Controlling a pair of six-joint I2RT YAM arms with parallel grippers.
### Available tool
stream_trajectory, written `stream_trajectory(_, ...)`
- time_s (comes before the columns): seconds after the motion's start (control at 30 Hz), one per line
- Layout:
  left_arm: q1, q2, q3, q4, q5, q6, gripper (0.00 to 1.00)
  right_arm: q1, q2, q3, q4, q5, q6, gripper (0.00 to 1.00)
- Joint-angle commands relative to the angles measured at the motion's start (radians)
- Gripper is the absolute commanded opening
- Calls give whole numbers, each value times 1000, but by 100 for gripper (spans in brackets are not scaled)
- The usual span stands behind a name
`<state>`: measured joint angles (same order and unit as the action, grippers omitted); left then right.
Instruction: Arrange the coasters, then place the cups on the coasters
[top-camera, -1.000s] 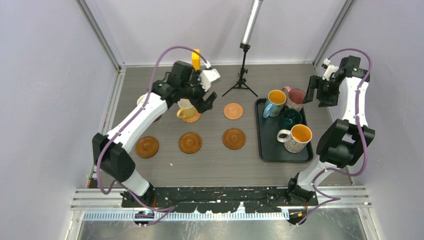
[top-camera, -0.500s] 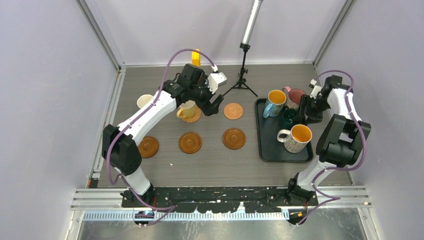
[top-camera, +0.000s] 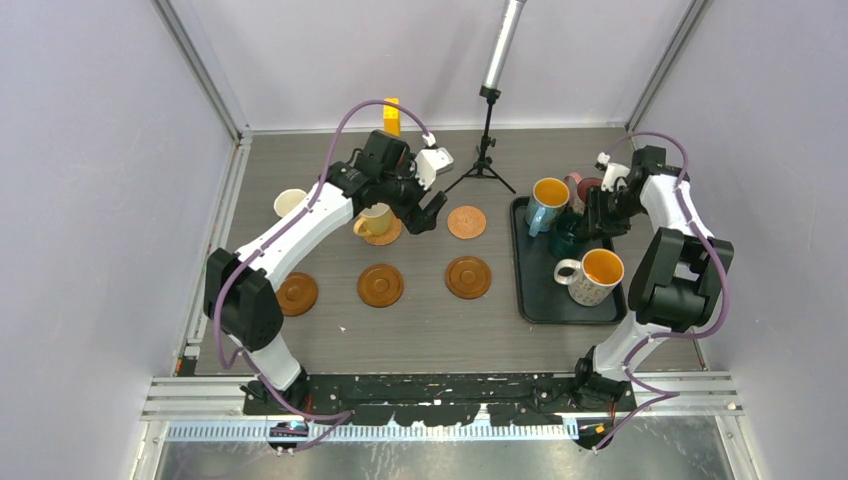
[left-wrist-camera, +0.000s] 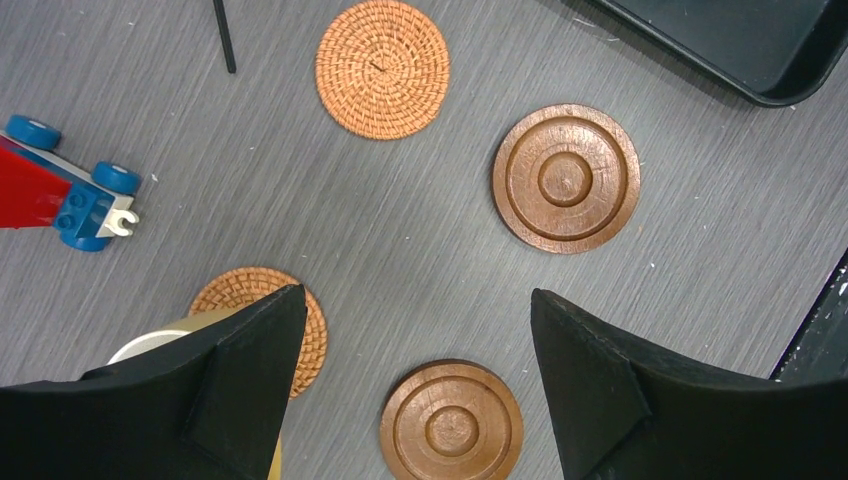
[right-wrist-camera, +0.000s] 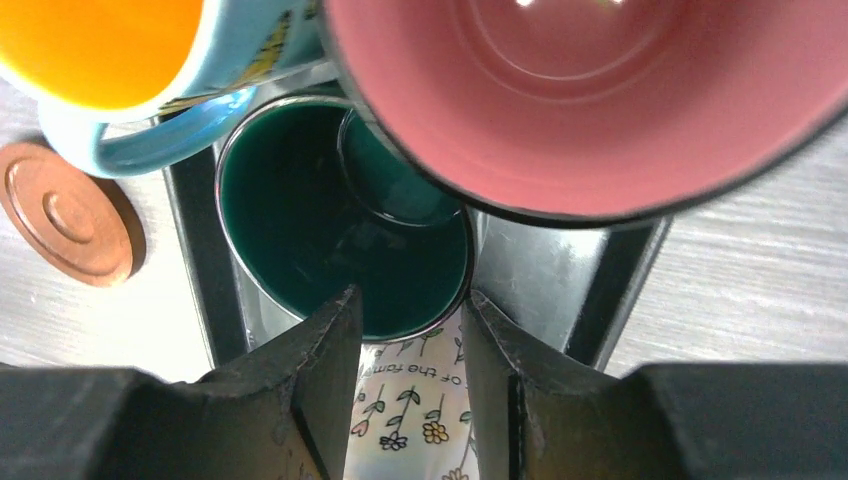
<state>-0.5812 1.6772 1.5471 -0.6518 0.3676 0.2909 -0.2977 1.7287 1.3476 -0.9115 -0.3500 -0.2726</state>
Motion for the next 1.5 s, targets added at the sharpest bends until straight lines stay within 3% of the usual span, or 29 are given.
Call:
stream_trajectory(0.0, 1, -40, -13, 31, 12, -13, 84, 39, -2, 23, -10, -71, -104, 46)
stream_trajectory(0.53, -29, -1, -12, 31, 29, -4, 83, 92, -56, 21, -219, -52, -421, 42)
stream_trajectory(0.67, -32, 0, -9, 20, 33, 11, 83, 84, -41, 65, -241, -24, -478, 47)
stream_trajectory(0.87, -32, -8, -17, 17, 27, 20, 83, 91, -1, 204, -219, -56, -249, 70)
stream_trajectory(1.1, -33, -11, -21, 32, 17, -2, 83, 167, 26, 209, -117, 4, -29, 72)
stream_trajectory(1.47, -33, -28, -20, 38, -5, -27, 83, 263, 91, 151, -21, 135, 2, 72)
